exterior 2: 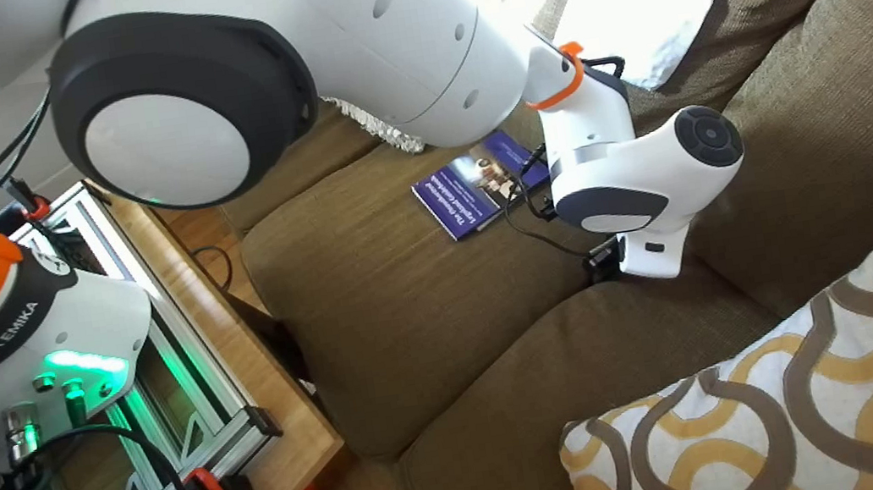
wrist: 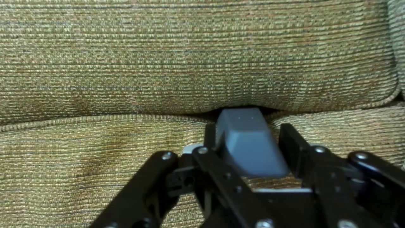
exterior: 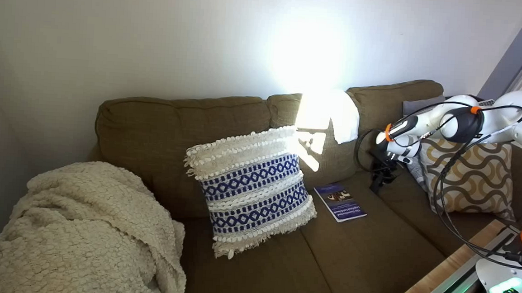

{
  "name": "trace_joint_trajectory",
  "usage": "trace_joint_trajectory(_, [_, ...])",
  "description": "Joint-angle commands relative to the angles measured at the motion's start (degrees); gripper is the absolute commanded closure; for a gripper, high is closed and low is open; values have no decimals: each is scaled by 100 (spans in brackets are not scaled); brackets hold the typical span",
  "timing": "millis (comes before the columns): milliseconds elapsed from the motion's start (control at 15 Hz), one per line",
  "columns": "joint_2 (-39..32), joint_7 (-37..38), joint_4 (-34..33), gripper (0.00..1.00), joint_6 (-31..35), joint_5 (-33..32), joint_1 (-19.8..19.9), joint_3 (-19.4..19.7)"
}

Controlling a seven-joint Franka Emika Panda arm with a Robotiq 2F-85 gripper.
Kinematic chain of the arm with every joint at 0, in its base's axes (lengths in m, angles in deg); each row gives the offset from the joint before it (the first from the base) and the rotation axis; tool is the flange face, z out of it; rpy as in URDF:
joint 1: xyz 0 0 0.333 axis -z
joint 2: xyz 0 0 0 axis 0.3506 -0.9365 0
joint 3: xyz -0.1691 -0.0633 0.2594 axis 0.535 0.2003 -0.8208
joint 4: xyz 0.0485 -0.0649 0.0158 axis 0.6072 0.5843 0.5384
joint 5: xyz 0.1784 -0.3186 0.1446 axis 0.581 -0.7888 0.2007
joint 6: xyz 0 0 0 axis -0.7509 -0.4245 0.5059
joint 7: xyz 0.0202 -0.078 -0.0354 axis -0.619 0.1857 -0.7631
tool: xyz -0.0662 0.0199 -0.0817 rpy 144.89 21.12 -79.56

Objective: Remove the black remote from in-between the cushions of the couch

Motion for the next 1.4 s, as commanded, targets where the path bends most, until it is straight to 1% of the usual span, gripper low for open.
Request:
trace_joint_trajectory(0, [112, -11, 23, 73, -29, 31, 82, 9])
trace_joint_trajectory(267, [142, -194, -3, 73, -333, 23, 182, -93])
trace_joint_trajectory(600, [199, -614, -55, 73, -776, 107, 461, -401])
trace_joint_trajectory(733, [203, -585, -65, 73, -815, 80, 483, -360])
trace_joint_trajectory(933, [327, -330, 62, 73, -632, 59, 431, -177])
trace_joint_trajectory(1067, [378, -270, 104, 73, -667, 47, 421, -124])
trace_joint_trajectory(1200, [364, 3, 23, 73, -803, 132, 432, -120])
trace_joint_trajectory(1267, [380, 159, 3, 23, -879, 224, 469, -182])
trace_joint_trajectory(1333, [408, 239, 6, 22, -974, 298, 507, -242])
